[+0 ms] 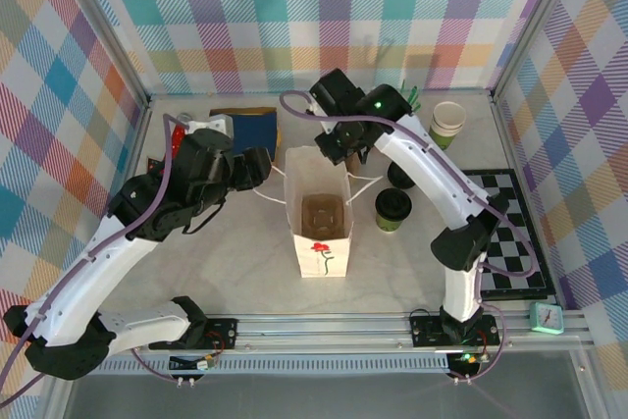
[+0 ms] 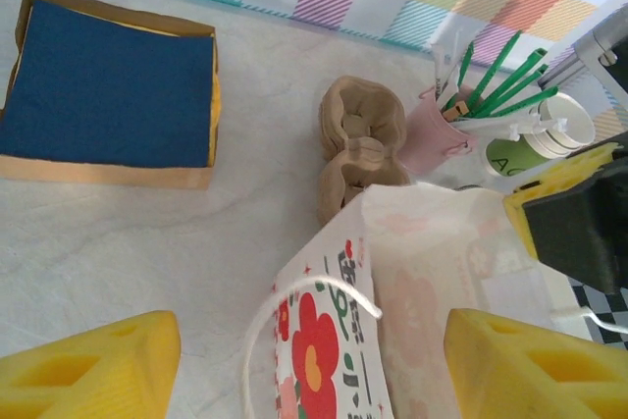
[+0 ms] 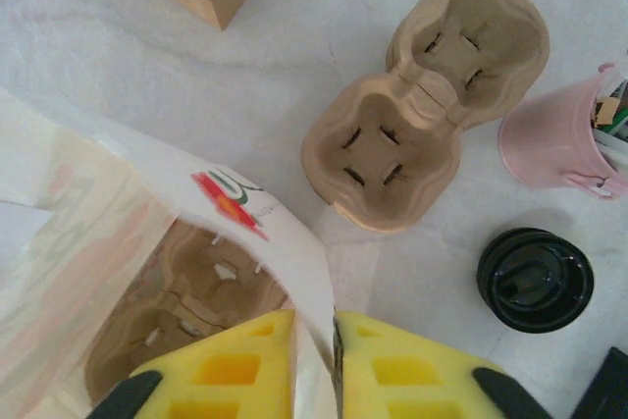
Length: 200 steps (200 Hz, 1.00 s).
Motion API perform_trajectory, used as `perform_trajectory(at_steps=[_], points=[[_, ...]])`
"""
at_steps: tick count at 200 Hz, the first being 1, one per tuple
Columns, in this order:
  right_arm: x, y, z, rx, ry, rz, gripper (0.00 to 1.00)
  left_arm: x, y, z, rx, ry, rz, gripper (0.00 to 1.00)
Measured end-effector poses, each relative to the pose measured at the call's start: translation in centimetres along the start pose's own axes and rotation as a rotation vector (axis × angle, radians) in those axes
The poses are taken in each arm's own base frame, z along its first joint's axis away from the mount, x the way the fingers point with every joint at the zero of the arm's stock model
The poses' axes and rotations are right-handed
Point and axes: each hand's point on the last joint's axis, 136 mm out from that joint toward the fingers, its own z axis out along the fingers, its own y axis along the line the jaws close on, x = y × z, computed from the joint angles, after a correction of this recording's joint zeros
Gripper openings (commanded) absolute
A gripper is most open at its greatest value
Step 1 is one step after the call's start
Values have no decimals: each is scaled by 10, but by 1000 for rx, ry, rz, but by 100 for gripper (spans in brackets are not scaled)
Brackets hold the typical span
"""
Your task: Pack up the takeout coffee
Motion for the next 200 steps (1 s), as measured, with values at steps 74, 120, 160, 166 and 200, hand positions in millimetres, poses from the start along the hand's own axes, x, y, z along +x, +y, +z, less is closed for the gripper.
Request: perform_trajectory(at_steps=[74,120,160,166,200], points=[[-20,-3,-45,-22,-110,19,63,-3,11,-2,-7,-2,-10,76],[10,-8,-89,-52,-146,90,65,-12,32,26,32,57,-147,76],[76,2,-133,-145,-177,109,60,-29,41,77,121,134,-269,74],[85,5,-138,-164,-181,109,59,-30,43,86,130,149,-283,74],[141,26,-142,-289,-148,114,56,-28,56,126,172,200,-377,74]])
